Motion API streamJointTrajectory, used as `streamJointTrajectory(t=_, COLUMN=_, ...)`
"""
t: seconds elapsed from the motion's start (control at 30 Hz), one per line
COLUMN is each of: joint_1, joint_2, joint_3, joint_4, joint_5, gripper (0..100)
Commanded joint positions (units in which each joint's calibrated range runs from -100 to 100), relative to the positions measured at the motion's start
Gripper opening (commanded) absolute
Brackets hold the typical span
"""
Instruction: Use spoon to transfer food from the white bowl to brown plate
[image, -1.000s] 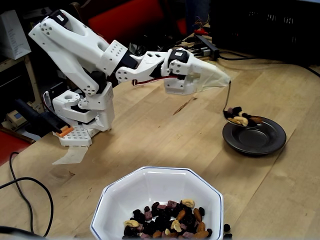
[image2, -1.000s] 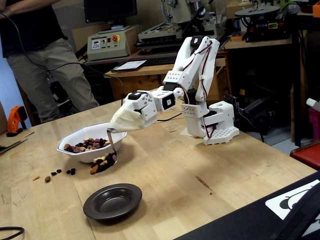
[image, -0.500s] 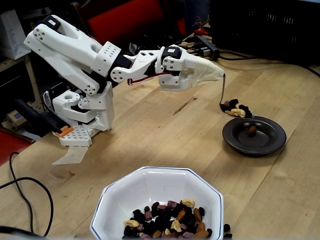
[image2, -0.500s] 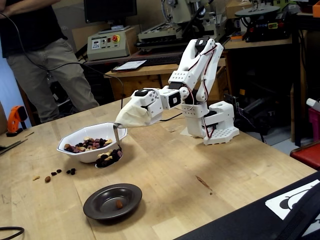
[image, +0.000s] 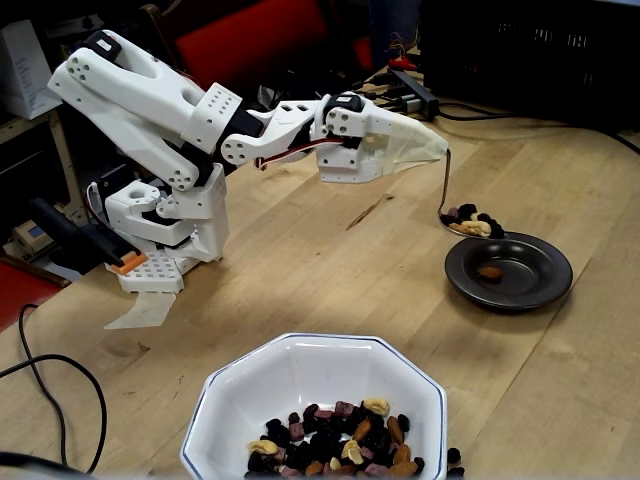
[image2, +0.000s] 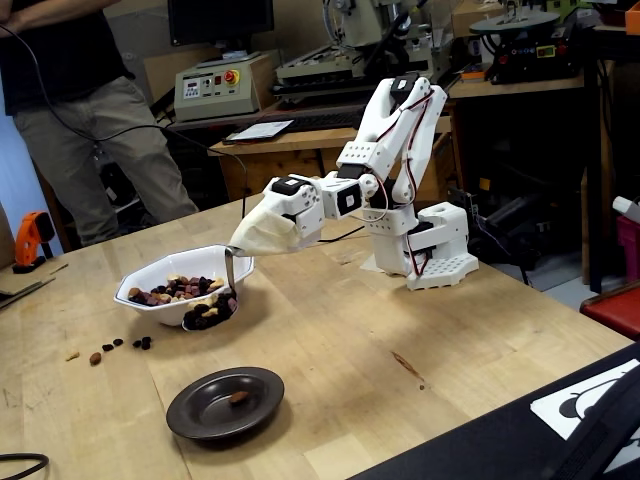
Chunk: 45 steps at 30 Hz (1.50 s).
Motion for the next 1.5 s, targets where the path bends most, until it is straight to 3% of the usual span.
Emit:
streamJointTrajectory(t=0.0, joint_1=-0.4, joint_2=-1.5, joint_3=-0.6, joint_4=0.1, joint_5=1.5, gripper=4)
streamJointTrajectory(t=0.4, joint_1=-0.4, joint_2=-1.0, joint_3=-0.5, joint_4=0.1, joint_5=1.8, gripper=4)
streamJointTrajectory(t=0.83, joint_1=-0.6, joint_2=11.7, joint_3=-1.5, joint_4=-0.6, joint_5=1.8, gripper=4)
streamJointTrajectory(t=1.17, joint_1=-6.1, joint_2=12.6, joint_3=-1.4, joint_4=-0.6, joint_5=2.0, gripper=4)
streamJointTrajectory(t=1.47, joint_1=-6.7, joint_2=12.6, joint_3=-1.5, joint_4=-0.6, joint_5=6.6, gripper=4)
